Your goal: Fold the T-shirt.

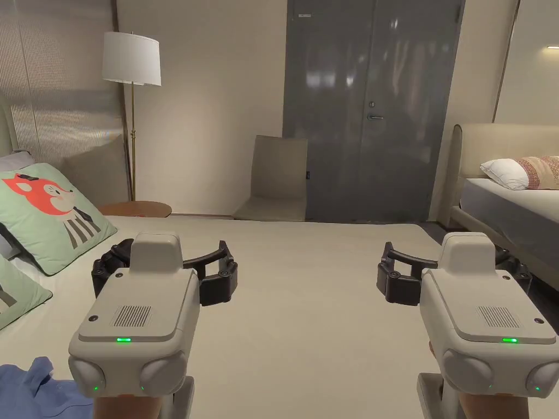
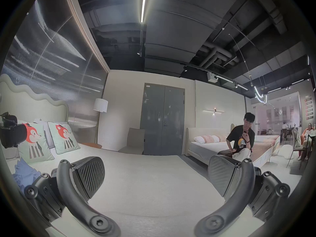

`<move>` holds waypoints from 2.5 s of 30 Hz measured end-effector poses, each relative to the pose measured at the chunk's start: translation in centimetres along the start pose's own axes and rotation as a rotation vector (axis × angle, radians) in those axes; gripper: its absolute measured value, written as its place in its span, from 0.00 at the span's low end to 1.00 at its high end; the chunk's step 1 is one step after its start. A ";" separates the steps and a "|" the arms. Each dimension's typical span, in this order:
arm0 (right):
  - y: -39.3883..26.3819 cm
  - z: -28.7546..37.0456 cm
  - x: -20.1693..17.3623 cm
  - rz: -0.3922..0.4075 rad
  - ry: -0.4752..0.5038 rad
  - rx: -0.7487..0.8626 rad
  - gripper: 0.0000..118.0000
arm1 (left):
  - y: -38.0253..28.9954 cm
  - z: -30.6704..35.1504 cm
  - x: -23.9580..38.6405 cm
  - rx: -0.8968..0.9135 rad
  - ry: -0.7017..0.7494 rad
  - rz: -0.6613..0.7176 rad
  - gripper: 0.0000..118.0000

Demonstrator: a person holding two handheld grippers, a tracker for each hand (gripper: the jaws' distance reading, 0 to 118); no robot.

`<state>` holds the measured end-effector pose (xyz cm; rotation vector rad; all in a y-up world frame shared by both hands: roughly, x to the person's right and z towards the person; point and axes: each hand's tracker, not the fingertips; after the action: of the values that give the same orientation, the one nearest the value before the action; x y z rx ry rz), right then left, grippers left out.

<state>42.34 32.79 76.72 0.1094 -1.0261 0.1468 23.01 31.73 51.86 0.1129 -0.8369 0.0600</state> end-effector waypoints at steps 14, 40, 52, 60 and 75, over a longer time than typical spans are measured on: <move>0.0 0.2 0.0 -0.005 0.011 0.006 1.00 | -0.2 0.0 0.1 -0.006 0.001 -0.008 0.94; -0.2 0.3 -0.3 0.000 0.013 0.010 1.00 | -0.3 0.1 0.3 -0.006 -0.005 -0.011 0.94; -0.2 0.5 -0.2 0.000 0.000 0.010 1.00 | 0.0 0.2 0.4 0.021 0.015 -0.014 0.94; -0.1 0.6 -0.1 0.001 -0.004 0.007 1.00 | -0.1 0.2 0.5 0.012 -0.002 -0.003 0.94; 0.0 0.7 -0.2 -0.006 0.012 0.007 1.00 | 0.1 0.3 0.2 0.010 -0.011 0.004 0.94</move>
<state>41.62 32.70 76.96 0.1176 -1.0129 0.1454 22.93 31.78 52.18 0.1206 -0.8475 0.0676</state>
